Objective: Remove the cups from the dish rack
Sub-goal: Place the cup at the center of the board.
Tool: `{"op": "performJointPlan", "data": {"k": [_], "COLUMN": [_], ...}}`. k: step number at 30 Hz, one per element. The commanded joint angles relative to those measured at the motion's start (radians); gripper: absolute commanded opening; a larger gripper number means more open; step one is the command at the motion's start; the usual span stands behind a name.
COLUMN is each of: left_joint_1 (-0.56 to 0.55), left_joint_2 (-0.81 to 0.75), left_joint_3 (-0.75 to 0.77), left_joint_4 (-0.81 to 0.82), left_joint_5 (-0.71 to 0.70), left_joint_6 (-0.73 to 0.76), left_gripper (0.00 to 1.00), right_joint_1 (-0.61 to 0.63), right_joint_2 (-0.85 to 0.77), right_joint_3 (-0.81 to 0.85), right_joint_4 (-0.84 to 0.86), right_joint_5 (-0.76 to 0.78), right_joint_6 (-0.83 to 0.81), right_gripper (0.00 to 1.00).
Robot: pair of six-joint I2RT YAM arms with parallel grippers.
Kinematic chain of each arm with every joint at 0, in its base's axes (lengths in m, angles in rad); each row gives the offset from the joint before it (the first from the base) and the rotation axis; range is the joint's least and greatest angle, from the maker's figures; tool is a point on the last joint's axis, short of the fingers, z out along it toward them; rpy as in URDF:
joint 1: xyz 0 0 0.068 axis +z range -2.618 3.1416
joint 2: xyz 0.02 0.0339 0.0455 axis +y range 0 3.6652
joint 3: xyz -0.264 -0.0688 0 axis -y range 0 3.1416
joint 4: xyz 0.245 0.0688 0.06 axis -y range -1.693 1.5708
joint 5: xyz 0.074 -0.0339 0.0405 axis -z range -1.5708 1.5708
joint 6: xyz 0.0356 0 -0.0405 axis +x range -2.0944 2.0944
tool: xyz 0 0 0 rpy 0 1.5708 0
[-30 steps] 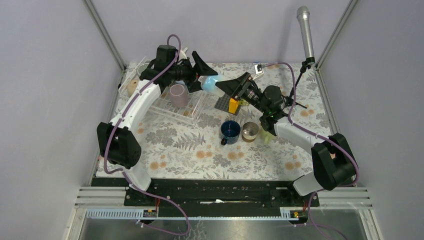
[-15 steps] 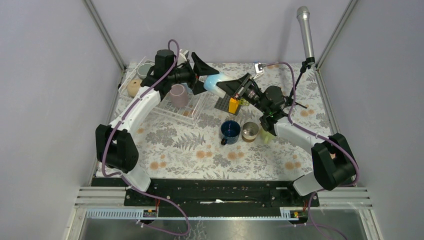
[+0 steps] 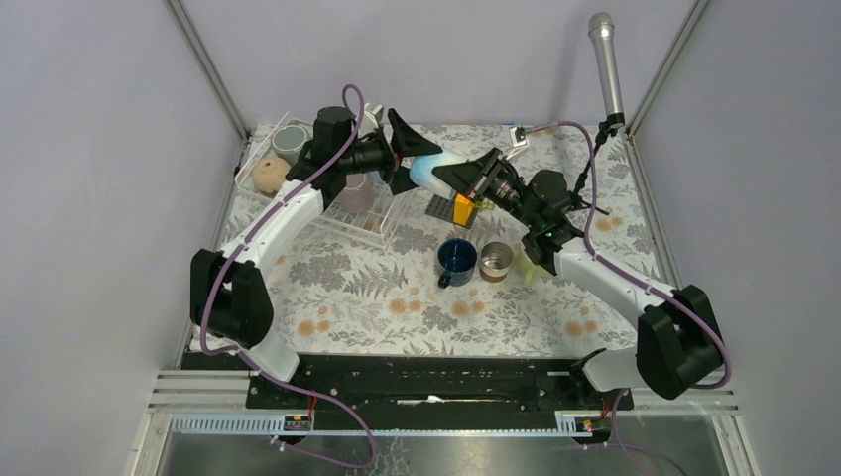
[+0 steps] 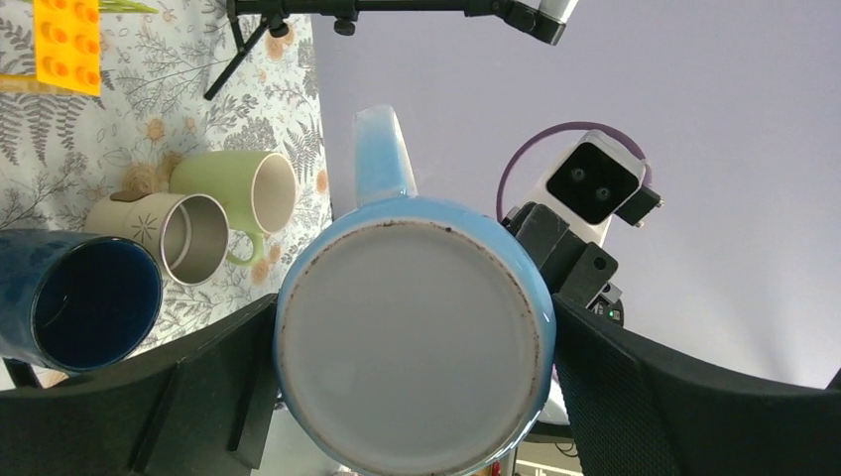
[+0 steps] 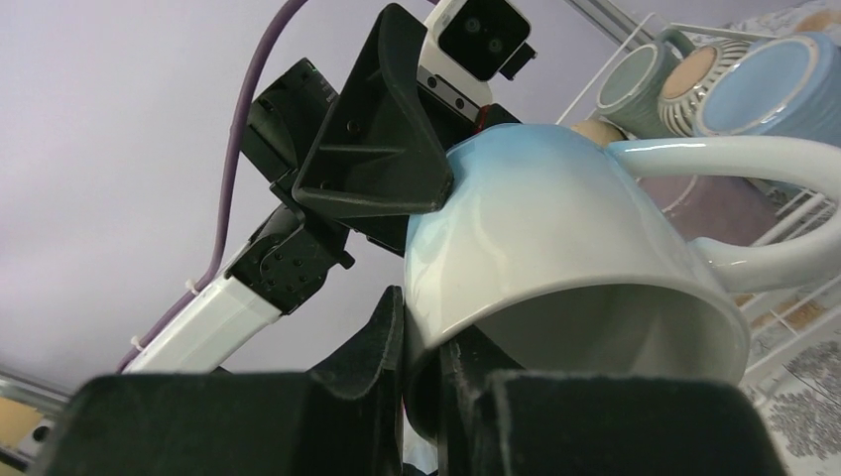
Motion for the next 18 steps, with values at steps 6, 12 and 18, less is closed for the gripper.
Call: {"op": "performJointPlan", "data": {"k": [6,12,18], "left_joint_1": [0.0,0.004,0.017], "left_joint_2": [-0.069,-0.07,-0.081], "left_joint_3": [-0.098,-0.127,-0.127], "left_joint_4": [0.391,0.601,0.635], "left_joint_5": [0.067,0.096,0.098], "left_joint_6": [-0.102,-0.273,-0.311], "left_gripper": [0.99,0.99,0.99], "right_joint_1": [0.002,0.001,0.002], "right_joint_2": [-0.154,-0.181,-0.228], "right_joint_3": [0.024,-0.014,-0.012], "right_joint_4": [-0.124,-0.059,-0.089], "right_joint_5": [0.131,0.134,0.155], "right_joint_6": [-0.162,-0.15,-0.164], "right_gripper": [0.0,0.0,0.0]}}
